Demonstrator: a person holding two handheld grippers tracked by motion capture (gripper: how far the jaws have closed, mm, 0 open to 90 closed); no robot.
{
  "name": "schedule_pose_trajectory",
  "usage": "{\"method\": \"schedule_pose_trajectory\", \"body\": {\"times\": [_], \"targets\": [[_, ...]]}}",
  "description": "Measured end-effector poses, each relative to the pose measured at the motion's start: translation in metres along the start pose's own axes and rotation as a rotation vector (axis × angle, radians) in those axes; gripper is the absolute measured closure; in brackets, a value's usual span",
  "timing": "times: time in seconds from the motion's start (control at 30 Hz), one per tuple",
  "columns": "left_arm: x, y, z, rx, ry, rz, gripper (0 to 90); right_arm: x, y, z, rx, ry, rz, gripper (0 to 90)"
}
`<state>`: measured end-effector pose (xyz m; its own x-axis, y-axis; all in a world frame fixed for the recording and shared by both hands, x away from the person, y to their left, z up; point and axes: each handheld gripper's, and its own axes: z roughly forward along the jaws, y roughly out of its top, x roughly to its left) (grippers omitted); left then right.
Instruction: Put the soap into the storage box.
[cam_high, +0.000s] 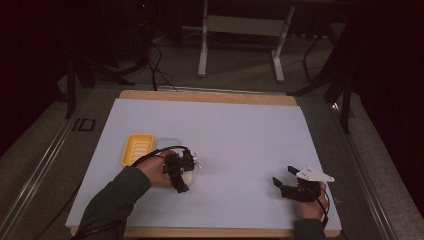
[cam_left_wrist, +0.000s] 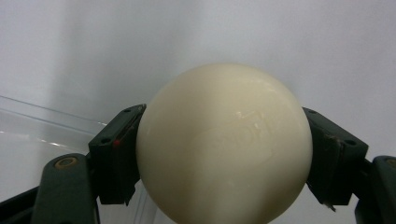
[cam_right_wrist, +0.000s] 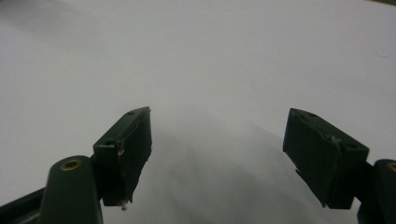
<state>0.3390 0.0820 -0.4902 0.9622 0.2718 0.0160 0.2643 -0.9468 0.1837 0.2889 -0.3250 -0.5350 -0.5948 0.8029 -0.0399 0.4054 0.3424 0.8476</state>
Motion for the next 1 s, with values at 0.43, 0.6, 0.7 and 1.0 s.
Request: {"method": "schedule_pose_trajectory", "body": {"times": [0.43, 0.6, 0.7, 1.0], "targets": [[0.005, -0.007, -0.015, -0.017, 0.016, -0.018, 24.0, 0.000, 0.000, 0.000, -0.003, 0.001, 0.004, 23.6], [0.007, -0.008, -0.019, -0.027, 0.024, -0.031, 24.0, 0.000, 0.000, 0.000, -0.004, 0.000, 0.004, 23.6], [0.009, -0.010, -0.022, -0.032, 0.031, -0.036, 24.0, 0.000, 0.000, 0.000, -0.004, 0.000, 0.004, 23.6], [0.016, -0.015, -0.032, -0.037, 0.052, -0.050, 24.0, 0.000, 0.000, 0.000, -0.004, 0.000, 0.004, 23.6]]}}
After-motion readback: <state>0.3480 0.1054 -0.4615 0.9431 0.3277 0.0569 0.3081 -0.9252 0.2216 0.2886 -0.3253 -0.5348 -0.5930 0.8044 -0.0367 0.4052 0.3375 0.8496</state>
